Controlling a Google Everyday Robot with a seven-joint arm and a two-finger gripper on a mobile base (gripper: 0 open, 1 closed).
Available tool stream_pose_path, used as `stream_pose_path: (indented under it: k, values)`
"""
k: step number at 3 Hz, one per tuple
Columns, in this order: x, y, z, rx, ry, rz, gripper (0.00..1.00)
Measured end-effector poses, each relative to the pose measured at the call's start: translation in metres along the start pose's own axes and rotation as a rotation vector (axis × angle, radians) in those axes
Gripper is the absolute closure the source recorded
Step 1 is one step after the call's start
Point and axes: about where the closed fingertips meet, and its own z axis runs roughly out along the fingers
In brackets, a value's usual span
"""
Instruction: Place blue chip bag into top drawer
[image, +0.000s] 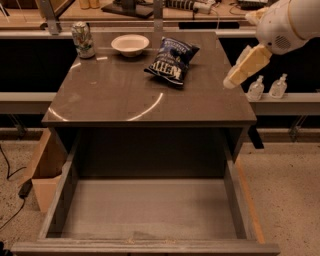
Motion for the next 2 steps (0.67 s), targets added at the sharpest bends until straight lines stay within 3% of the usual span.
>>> stream_pose_path:
  k: [1,2]
  values:
    - [0.002,-0.001,0.021,0.021,-0.042,0.083,0.0]
    - [-0.002,-0.014,0.058,0.061,-0.129,0.178,0.0]
